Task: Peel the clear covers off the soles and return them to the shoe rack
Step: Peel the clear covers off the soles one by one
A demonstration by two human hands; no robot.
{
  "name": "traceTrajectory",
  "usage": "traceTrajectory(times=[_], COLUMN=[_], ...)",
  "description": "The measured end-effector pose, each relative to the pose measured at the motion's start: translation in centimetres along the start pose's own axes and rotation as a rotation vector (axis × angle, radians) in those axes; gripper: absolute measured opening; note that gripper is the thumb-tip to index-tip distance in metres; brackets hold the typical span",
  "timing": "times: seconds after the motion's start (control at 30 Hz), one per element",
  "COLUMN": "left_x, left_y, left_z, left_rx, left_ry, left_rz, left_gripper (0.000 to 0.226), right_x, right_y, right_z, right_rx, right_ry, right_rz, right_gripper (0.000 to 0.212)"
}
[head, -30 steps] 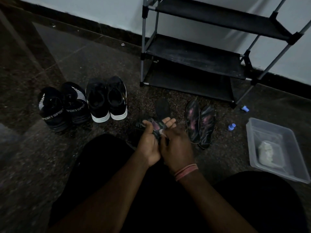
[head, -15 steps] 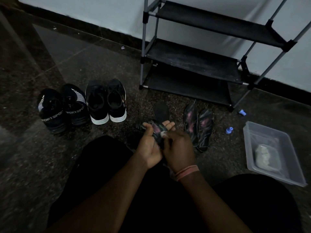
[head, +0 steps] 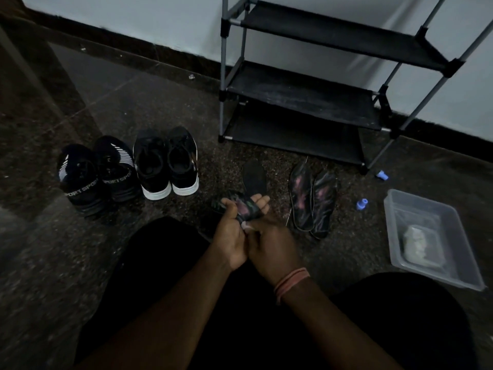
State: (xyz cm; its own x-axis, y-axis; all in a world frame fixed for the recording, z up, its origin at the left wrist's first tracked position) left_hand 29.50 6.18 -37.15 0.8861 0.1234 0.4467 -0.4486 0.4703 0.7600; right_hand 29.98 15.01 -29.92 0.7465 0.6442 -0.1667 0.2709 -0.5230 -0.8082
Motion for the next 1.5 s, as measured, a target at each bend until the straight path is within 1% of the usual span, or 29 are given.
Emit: traceTrajectory(times=[0.03, 0.1, 0.13, 0.17, 0.2, 0.27, 0.3, 0.33, 0.43, 0.47, 0.5, 0.57, 0.63, 0.67, 0.77, 0.83, 0.9, 0.93, 1.0, 1.03, 1.1, 1.13, 1.2, 1.27, 1.33, 1.4, 1.43, 1.5], left_x=[-0.1, -0.1, -0.2, -0.1, -0.1, -0.3, -0.3, -0.2, 0.6, 0.8, 0.9, 0.8, 0.4, 0.2, -0.1, -0.2, -0.4, -0.4, -0.3, -0.1, 0.3, 0.5, 0.4, 0.0, 0.3, 0.7, 1.0, 1.6], left_y=[-0.1, 0.0, -0.1, -0.3, -0.6, -0.8, -0.8, -0.6, 0.2, 0.2, 0.2, 0.1, -0.1, -0.1, -0.2, -0.5, -0.7, -0.8, -0.5, -0.3, 0.1, 0.0, -0.6, -0.8, 0.0, 0.8, 1.1, 1.5], left_z=[-0.4, -1.4, -1.6, -1.5, -1.2, -0.7, -0.6, -0.7, -1.5, -1.4, -1.1, -0.3, -0.1, -0.4, -1.0, -0.9, -0.6, -0.6, -0.9, -1.0, -0.9, -0.7, -0.3, -0.3, -0.4, -0.5, -0.5, 0.0], left_rx=[-0.008, -0.015, 0.002, 0.009, 0.002, 0.000, 0.003, -0.012, 0.000, 0.011, 0.009, -0.011, -0.008, -0.009, -0.009, -0.011, 0.007, 0.019, 0.003, -0.009, 0.007, 0.019, 0.022, 0.046, 0.041, 0.055, 0.057, 0.047], left_ry=[-0.017, -0.065, -0.079, -0.078, -0.068, -0.045, -0.042, -0.049, -0.092, -0.084, -0.066, -0.032, -0.029, -0.039, -0.060, -0.043, -0.024, -0.022, -0.033, -0.037, -0.030, -0.023, 0.000, -0.012, -0.042, -0.060, -0.065, -0.064], left_rz=[0.019, 0.027, 0.030, 0.033, 0.042, 0.044, 0.045, 0.043, -0.003, -0.017, -0.023, -0.020, 0.008, 0.015, 0.003, 0.014, 0.022, 0.028, 0.020, 0.009, -0.027, -0.028, 0.014, 0.035, -0.001, -0.057, -0.089, -0.135], left_gripper=[0.081, 0.075, 0.073, 0.072, 0.073, 0.075, 0.076, 0.075, 0.074, 0.074, 0.077, 0.087, 0.085, 0.081, 0.078, 0.082, 0.082, 0.080, 0.078, 0.077, 0.078, 0.081, 0.082, 0.073, 0.071, 0.073, 0.074, 0.078], right_x=[-0.3, -1.0, -1.1, -1.0, -0.8, 0.0, 0.1, 0.0, -0.7, -0.7, -0.6, 0.2, 0.6, 0.2, -0.9, -0.5, 0.6, 0.9, 0.3, -0.1, -0.6, -0.4, 0.2, 0.7, 0.1, -0.7, -1.0, -1.1], right_y=[-0.4, -1.5, -1.5, -1.0, -0.3, 0.7, 0.6, 0.1, -2.3, -2.4, -2.0, -0.5, 0.4, 0.3, -0.4, 0.3, 0.8, 0.8, -0.2, -0.7, -1.0, -0.5, 0.6, 0.6, -0.5, -1.9, -2.5, -3.3], right_z=[0.7, 1.9, 1.9, 1.5, 1.0, 0.2, 0.1, 0.4, 1.8, 1.8, 1.2, 0.0, -0.3, 0.3, 1.8, 0.8, -0.7, -0.9, 0.2, 1.0, 1.8, 1.4, 0.3, -0.2, 1.2, 3.1, 3.9, 4.6], right_rx=[0.030, 0.125, 0.165, 0.204, 0.210, 0.142, 0.113, 0.109, 0.130, 0.142, 0.150, 0.138, 0.097, 0.093, 0.156, 0.192, 0.141, 0.110, 0.109, 0.146, 0.239, 0.249, 0.154, 0.084, 0.124, 0.176, 0.155, 0.032], right_ry=[0.032, 0.073, 0.068, 0.047, 0.029, -0.004, -0.010, -0.003, 0.048, 0.042, 0.019, -0.048, -0.065, -0.020, 0.102, 0.071, -0.008, -0.018, 0.055, 0.088, 0.095, 0.070, 0.000, -0.012, 0.039, 0.125, 0.154, 0.180], right_rz=[0.022, 0.125, 0.136, 0.116, 0.062, -0.009, -0.009, 0.023, 0.220, 0.234, 0.203, 0.088, 0.040, 0.048, 0.151, 0.125, 0.085, 0.072, 0.074, 0.109, 0.144, 0.121, 0.066, 0.025, 0.065, 0.153, 0.198, 0.307], right_gripper=[0.015, 0.017, 0.018, 0.018, 0.018, 0.013, 0.014, 0.014, 0.011, 0.013, 0.014, 0.018, 0.021, 0.022, 0.022, 0.024, 0.018, 0.017, 0.019, 0.019, 0.017, 0.018, 0.021, 0.024, 0.021, 0.015, 0.013, 0.016])
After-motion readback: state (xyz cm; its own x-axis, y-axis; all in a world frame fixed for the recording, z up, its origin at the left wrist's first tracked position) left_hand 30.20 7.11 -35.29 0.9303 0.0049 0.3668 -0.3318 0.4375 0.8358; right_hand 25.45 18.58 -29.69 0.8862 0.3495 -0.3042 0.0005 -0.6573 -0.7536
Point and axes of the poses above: each hand's wrist, its own x-axis away from the middle knuckle, its own y-axis out of the palm, z = x × y, the point moved 4 cm from there along -x, towards the middle knuckle, and after that the axes turned 3 degrees about -y, right-handed, at the moved point
